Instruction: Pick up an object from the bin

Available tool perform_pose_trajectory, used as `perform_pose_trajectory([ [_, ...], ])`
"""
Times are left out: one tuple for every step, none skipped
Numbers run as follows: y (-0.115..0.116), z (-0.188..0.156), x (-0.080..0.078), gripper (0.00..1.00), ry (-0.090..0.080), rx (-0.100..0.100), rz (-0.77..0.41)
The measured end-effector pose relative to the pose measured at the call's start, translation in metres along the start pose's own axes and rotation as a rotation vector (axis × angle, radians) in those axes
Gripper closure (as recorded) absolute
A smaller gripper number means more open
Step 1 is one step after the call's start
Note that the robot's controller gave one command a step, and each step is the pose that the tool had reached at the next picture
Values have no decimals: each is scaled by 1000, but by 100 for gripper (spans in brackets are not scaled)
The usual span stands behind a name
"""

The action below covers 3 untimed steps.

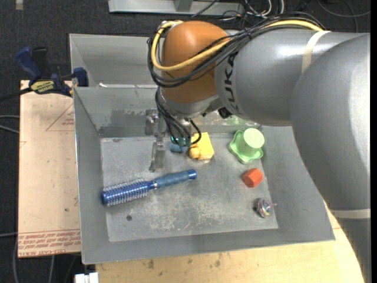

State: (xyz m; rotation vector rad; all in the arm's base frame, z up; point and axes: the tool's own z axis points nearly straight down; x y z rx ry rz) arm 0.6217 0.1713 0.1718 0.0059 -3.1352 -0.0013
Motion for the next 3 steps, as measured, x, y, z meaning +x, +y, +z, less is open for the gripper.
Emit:
perform_pose_trajectory([
  [-22,105,48,0,-1,1,-317],
  [-22,102,46,100,-7,0,-316],
  [-23,-50,65,100,-15,1,-334],
])
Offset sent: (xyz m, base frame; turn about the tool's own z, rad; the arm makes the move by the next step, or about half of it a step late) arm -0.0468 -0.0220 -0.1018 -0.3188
